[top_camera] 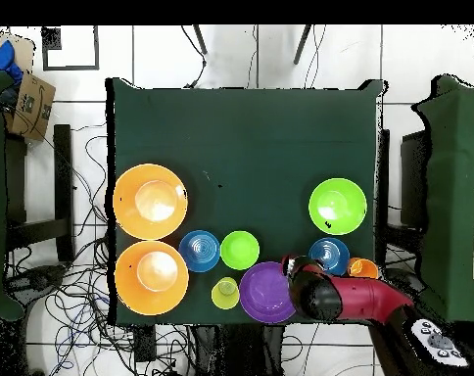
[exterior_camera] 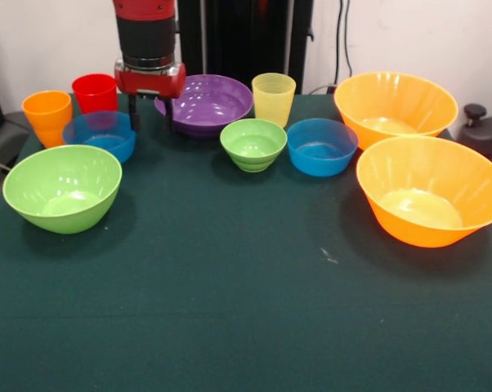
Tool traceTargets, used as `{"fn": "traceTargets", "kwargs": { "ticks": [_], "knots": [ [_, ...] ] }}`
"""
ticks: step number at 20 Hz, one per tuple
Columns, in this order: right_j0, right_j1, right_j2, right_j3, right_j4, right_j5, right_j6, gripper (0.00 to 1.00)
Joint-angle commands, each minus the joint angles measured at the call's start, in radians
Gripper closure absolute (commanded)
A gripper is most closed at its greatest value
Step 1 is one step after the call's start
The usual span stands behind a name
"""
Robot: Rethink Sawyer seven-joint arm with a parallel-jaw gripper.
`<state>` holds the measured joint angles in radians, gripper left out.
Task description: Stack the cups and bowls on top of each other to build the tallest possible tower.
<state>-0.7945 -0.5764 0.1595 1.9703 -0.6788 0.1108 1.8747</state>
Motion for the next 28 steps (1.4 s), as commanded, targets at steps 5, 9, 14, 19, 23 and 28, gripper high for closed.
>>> {"fn": "traceTargets", "kwargs": {
  "ticks": [5,9,14,19,23,28],
  "knots": [
    [-0.027,0.010,0.161,0.065,0.031,0.146,-0.021,0.00],
    [-0.019,-0.008,0.161,0.059,0.025,0.155,-0.020,0.00],
    [-0.004,-0.043,0.176,0.052,0.039,0.188,-0.022,0.00],
    [-0.006,-0.064,0.201,0.050,0.054,0.216,-0.027,0.00],
    [-0.006,-0.068,0.224,0.038,0.067,0.247,-0.034,0.00],
    [0.006,-0.082,0.238,0.018,0.085,0.301,-0.049,0.00]
  ]
}}
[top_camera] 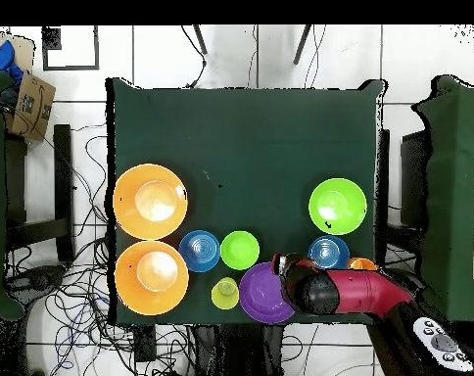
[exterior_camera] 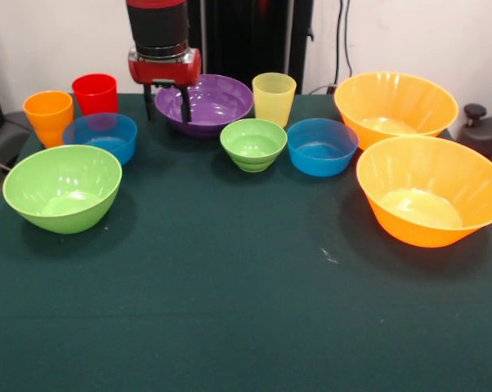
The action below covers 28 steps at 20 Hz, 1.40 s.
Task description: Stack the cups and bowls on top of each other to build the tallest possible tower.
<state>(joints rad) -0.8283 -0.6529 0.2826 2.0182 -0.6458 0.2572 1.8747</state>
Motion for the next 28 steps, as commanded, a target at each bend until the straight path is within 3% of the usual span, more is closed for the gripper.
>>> {"fn": "traceTargets", "kwargs": {
  "ticks": [1,9,16,21,28],
  "knots": [
    [0.041,-0.008,0.114,-0.033,0.050,0.156,-0.050,0.00],
    [0.041,0.000,0.094,-0.052,-0.001,0.157,-0.070,0.00],
    [-0.022,0.001,0.114,-0.071,-0.008,0.248,-0.172,0.00],
    [-0.078,0.049,0.172,-0.148,0.003,0.330,-0.250,0.00],
    [-0.099,0.062,0.203,-0.167,-0.034,0.350,-0.234,0.00]
  ]
}}
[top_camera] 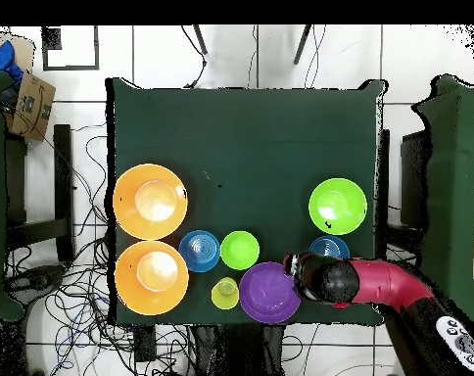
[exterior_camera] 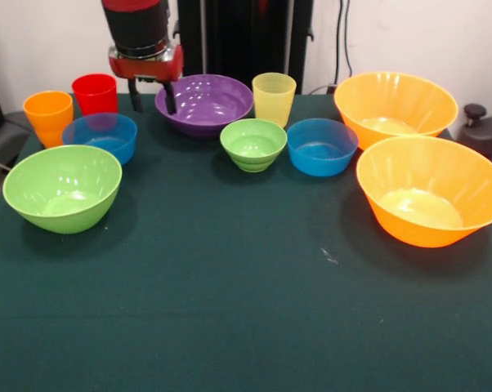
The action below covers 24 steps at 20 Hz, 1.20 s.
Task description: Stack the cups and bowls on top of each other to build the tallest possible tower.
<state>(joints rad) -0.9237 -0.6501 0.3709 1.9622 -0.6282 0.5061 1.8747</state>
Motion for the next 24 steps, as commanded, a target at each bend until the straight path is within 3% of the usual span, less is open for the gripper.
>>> {"fn": "traceTargets", "kwargs": {
  "ticks": [1,16,24],
  "knots": [
    [-0.004,0.061,0.116,-0.109,-0.062,0.089,-0.226,0.00],
    [0.024,0.075,0.105,-0.125,-0.125,0.015,-0.150,0.00],
    [0.007,0.090,0.112,-0.148,-0.172,0.026,-0.175,0.00]
  ]
}}
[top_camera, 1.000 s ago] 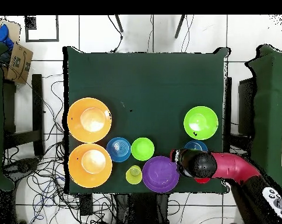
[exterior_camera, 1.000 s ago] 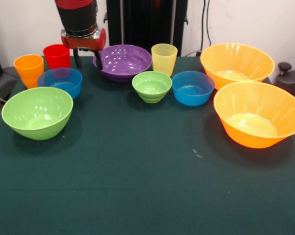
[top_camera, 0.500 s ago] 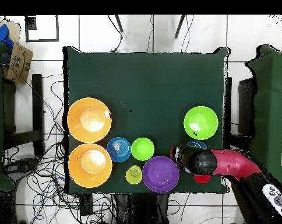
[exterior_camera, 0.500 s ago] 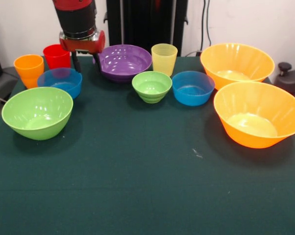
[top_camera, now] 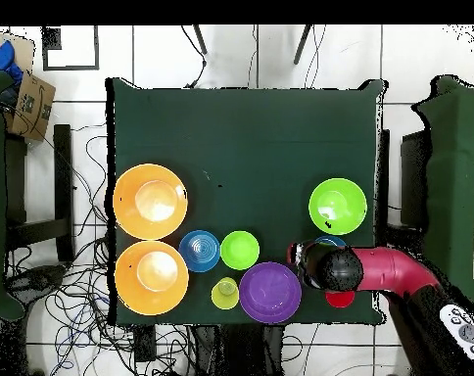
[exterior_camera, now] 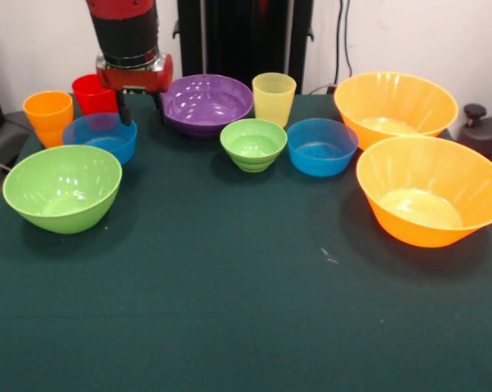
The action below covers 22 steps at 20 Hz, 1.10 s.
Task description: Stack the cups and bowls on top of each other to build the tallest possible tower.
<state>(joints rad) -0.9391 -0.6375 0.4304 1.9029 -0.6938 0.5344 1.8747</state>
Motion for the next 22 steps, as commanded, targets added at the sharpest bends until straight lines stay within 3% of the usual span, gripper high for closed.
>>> {"fn": "traceTargets", "kwargs": {
  "ticks": [1,14,22],
  "knots": [
    [0.018,0.081,0.055,-0.091,-0.110,-0.001,-0.179,0.00],
    [-0.033,0.115,0.067,-0.075,-0.162,-0.034,-0.183,0.00],
    [-0.058,0.141,0.051,-0.051,-0.228,-0.096,-0.148,0.00]
  ]
}}
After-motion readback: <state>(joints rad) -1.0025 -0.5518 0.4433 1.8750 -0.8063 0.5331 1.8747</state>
